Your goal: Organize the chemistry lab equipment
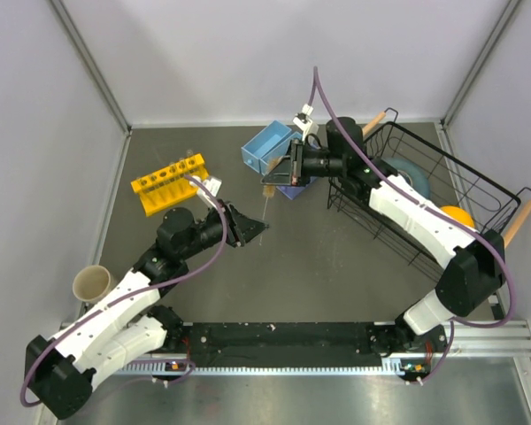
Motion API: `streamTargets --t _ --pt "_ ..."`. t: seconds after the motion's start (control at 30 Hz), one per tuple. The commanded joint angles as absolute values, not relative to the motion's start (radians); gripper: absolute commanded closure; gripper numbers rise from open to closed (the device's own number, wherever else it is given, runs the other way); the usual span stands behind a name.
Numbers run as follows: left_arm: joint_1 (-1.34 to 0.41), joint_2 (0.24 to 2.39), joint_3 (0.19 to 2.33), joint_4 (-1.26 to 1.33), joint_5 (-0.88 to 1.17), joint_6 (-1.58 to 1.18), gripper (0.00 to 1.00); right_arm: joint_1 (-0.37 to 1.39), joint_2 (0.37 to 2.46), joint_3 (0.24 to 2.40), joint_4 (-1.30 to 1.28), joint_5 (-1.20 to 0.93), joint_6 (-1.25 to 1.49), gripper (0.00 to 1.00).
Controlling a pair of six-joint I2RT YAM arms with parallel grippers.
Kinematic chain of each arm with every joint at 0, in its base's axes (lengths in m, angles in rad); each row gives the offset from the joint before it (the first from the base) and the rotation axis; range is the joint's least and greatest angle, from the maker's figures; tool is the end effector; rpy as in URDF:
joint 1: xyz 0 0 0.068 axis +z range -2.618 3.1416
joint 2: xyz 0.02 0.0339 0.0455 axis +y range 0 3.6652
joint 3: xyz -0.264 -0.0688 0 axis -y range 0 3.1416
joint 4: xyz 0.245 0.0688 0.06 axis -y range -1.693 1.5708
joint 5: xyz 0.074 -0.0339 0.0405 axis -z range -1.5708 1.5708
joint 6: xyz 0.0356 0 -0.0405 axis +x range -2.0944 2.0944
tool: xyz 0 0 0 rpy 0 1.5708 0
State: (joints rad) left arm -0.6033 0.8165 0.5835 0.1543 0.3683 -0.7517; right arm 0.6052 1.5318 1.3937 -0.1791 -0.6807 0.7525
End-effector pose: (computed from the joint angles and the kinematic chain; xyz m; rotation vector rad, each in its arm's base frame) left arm 0.1560 -0.1231 0.2993 0.1753 1.8147 -1.3017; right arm 0.2810 0.2217 0.3713 -0.3767 2.1008 1.5099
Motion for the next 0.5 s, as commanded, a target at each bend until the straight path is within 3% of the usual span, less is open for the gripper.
streamTargets --t 0.0,0.23,0.33,0.47 --pt "-0.604 0.827 0.644 0.126 0.388 -0.723 0.53 0.591 1.493 1.397 -0.138 -0.661 0.752 1.00" --pt "-0.606 0.845 0.653 0.117 0.396 -0.739 0.52 0.583 1.497 1.397 -0.138 -0.652 0.744 1.00" --pt "-0.604 0.854 0.660 0.112 0.397 -0.741 0.57 0.581 1.496 1.396 -0.138 -0.649 0.741 1.00" --pt "-0.604 0.862 0.670 0.101 0.399 -0.739 0.71 0.581 1.496 1.391 -0.138 -0.650 0.736 1.00"
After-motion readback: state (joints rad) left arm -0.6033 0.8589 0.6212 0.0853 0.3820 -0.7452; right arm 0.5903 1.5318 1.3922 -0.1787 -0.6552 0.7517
